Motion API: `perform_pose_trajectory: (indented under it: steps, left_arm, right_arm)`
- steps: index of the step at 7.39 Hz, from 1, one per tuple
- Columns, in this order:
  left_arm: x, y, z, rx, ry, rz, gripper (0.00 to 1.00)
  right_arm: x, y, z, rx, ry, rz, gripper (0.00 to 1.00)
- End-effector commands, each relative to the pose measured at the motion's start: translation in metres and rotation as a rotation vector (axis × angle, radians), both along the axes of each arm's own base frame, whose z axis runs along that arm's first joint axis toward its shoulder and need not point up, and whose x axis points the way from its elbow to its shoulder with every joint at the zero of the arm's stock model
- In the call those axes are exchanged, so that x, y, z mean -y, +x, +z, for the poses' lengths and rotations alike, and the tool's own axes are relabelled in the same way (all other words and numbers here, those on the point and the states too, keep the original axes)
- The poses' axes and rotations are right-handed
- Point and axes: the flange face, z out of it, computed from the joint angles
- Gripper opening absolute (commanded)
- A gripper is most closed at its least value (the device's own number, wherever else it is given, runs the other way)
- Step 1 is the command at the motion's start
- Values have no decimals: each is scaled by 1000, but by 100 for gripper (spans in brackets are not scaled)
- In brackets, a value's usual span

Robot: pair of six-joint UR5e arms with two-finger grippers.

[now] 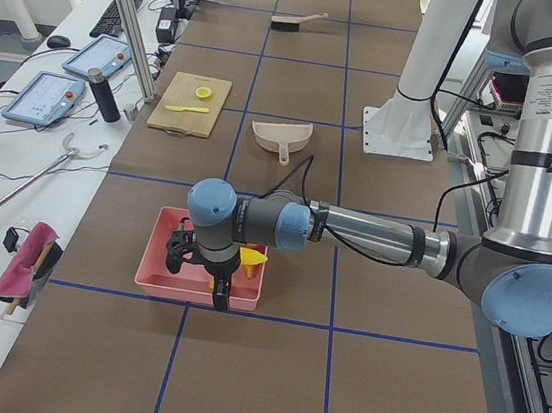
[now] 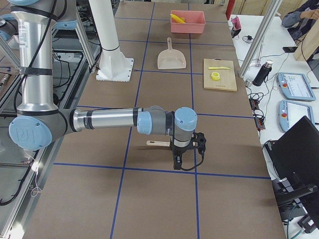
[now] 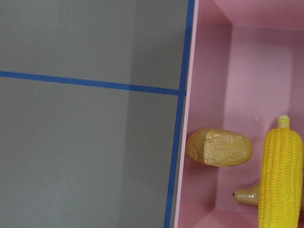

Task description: Sweep and dump trash into bin

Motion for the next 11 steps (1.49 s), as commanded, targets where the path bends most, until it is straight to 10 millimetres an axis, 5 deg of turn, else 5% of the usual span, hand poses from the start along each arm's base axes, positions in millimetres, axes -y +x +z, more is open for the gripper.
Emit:
perform_pose_trajectory:
  steps: [1, 11]
  left_arm:
    - [-9, 1, 7, -18, -11, -1, 98]
    - [-16, -6, 8, -19, -15, -14, 98]
  right_arm:
    - [0, 0, -1, 0, 2, -1, 100]
    - [0, 0, -1, 2, 2, -1, 100]
